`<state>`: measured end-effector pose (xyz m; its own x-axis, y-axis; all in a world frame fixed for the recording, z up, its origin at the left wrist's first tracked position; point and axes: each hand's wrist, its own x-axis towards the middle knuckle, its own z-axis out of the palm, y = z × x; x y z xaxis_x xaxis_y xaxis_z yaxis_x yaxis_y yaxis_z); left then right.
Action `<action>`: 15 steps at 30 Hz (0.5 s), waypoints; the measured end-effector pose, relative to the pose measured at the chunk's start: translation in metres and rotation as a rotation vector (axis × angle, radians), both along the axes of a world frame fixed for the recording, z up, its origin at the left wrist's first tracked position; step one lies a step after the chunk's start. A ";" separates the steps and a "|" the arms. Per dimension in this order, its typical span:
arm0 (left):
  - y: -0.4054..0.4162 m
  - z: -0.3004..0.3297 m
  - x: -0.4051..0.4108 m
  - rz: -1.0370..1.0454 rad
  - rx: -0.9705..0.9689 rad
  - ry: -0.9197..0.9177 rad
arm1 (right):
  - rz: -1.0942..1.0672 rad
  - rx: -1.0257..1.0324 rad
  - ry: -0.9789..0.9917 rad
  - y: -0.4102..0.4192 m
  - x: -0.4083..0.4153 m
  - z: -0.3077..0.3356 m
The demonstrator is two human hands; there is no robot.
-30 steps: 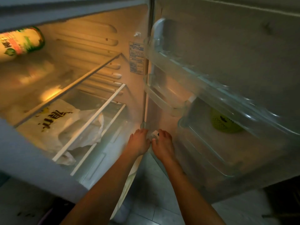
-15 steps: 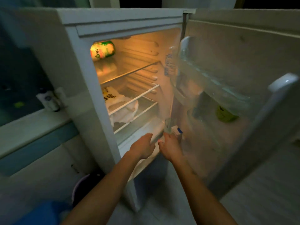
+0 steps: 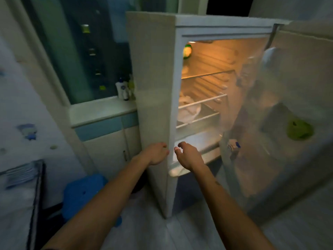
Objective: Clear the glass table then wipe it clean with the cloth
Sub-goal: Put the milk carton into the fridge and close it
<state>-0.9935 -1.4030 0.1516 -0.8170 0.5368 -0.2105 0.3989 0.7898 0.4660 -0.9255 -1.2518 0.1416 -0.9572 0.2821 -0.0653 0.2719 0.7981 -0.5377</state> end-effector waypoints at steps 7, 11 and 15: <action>-0.186 -0.012 -0.003 0.267 -0.016 0.076 | 0.284 0.065 -0.109 -0.150 -0.045 -0.005; -0.315 -0.016 0.015 0.474 -0.104 0.068 | 0.487 0.081 -0.097 -0.272 -0.065 -0.009; -0.406 -0.026 0.035 0.628 -0.113 0.063 | 0.613 0.088 -0.110 -0.360 -0.073 -0.012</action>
<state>-0.9582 -1.8094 0.1253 -0.9812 -0.0713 -0.1794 -0.1325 0.9246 0.3572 -0.9981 -1.6117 0.1296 -0.9357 -0.3069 -0.1739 -0.1990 0.8664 -0.4580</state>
